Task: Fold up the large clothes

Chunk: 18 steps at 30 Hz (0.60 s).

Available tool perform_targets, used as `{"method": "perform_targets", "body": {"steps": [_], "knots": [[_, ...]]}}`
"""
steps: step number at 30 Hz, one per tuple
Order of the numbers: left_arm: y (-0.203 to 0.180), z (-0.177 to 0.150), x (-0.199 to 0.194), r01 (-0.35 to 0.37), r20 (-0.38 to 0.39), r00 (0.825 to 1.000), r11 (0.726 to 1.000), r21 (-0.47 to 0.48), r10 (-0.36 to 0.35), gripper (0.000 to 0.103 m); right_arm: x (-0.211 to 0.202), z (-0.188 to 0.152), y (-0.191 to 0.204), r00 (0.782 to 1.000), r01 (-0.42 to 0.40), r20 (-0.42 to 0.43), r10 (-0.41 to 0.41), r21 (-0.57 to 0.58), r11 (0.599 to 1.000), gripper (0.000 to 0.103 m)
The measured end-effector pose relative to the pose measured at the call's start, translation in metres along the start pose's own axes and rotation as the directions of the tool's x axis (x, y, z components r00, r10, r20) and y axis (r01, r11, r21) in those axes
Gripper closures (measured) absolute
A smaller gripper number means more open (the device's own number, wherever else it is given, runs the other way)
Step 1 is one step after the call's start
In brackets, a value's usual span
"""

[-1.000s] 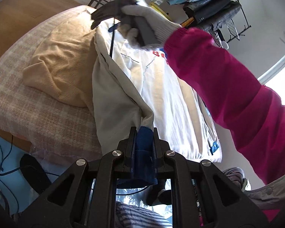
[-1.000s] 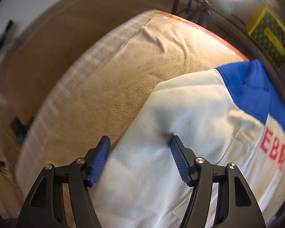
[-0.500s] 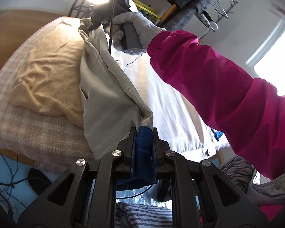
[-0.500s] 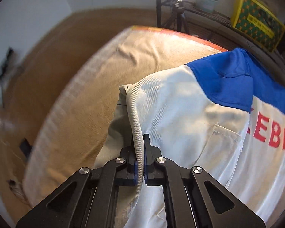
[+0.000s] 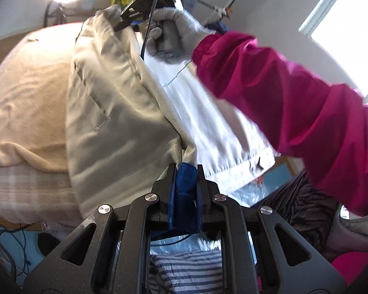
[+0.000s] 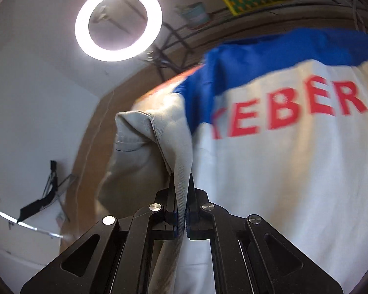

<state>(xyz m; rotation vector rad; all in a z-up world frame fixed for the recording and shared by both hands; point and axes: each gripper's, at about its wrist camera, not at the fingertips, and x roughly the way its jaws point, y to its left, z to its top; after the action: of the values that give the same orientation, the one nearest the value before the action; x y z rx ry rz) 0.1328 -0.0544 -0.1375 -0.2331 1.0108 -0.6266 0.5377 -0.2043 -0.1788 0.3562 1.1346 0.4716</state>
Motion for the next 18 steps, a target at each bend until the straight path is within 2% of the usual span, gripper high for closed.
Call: {"method": "perform_targets", "body": {"steps": [2, 3, 4, 5, 6, 7, 8, 9, 11, 12, 13, 17, 18], "knots": [[-0.003, 0.0, 0.011, -0.007, -0.028, 1.0, 1.0, 0.01, 0.007, 0.092, -0.002, -0.002, -0.01, 0.993, 0.114, 0.0, -0.114, -0.045, 0.992, 0.09], [-0.005, 0.0, 0.014, -0.009, -0.036, 0.999, 1.0, 0.014, 0.01, 0.092, -0.008, -0.001, -0.014, 0.992, 0.125, 0.015, -0.125, -0.049, 0.991, 0.09], [-0.006, 0.0, 0.018, -0.014, -0.045, 0.999, 1.0, 0.018, 0.015, 0.092, -0.013, 0.0, -0.019, 0.994, 0.105, 0.021, -0.104, -0.033, 0.994, 0.09], [-0.008, -0.002, 0.02, -0.017, -0.051, 0.999, 1.0, 0.021, 0.018, 0.092, -0.019, 0.001, -0.024, 0.998, 0.062, 0.025, -0.061, -0.004, 0.998, 0.085], [-0.009, -0.002, 0.023, -0.019, -0.058, 0.998, 1.0, 0.025, 0.021, 0.092, -0.023, 0.002, -0.027, 0.999, 0.018, 0.028, -0.018, 0.022, 1.0, 0.07], [-0.01, -0.001, 0.024, -0.022, -0.062, 0.998, 0.999, 0.029, 0.024, 0.092, -0.028, 0.004, -0.029, 0.999, -0.018, 0.04, 0.016, 0.04, 0.999, 0.061], [-0.01, -0.002, 0.024, -0.025, -0.065, 0.997, 0.999, 0.033, 0.027, 0.092, -0.032, 0.005, -0.031, 0.998, -0.044, 0.053, 0.041, 0.054, 0.998, 0.046], [-0.012, -0.002, 0.026, -0.027, -0.069, 0.997, 0.999, 0.038, 0.03, 0.092, -0.036, 0.006, -0.037, 0.995, -0.077, 0.061, 0.073, 0.074, 0.994, 0.04], [-0.013, -0.001, 0.027, -0.039, -0.075, 0.996, 0.998, 0.057, 0.043, 0.092, -0.036, 0.009, -0.048, 0.981, -0.189, 0.068, 0.181, 0.154, 0.97, 0.039], [-0.016, -0.002, 0.03, -0.043, -0.079, 0.996, 0.997, 0.064, 0.048, 0.092, -0.03, 0.012, -0.05, 0.977, -0.213, 0.055, 0.206, 0.185, 0.959, 0.034], [-0.018, -0.003, 0.032, -0.048, -0.082, 0.995, 0.996, 0.074, 0.054, 0.092, -0.024, 0.015, -0.049, 0.978, -0.207, 0.032, 0.204, 0.197, 0.958, 0.033], [-0.019, -0.004, 0.033, -0.057, -0.088, 0.994, 0.994, 0.092, 0.065, 0.092, -0.008, 0.022, -0.035, 0.995, -0.095, -0.01, 0.097, 0.118, 0.988, 0.033], [-0.019, -0.004, 0.033, -0.057, -0.089, 0.994, 0.994, 0.093, 0.066, 0.092, -0.003, 0.024, -0.031, 0.997, -0.08, -0.014, 0.082, 0.105, 0.991, 0.038]]}}
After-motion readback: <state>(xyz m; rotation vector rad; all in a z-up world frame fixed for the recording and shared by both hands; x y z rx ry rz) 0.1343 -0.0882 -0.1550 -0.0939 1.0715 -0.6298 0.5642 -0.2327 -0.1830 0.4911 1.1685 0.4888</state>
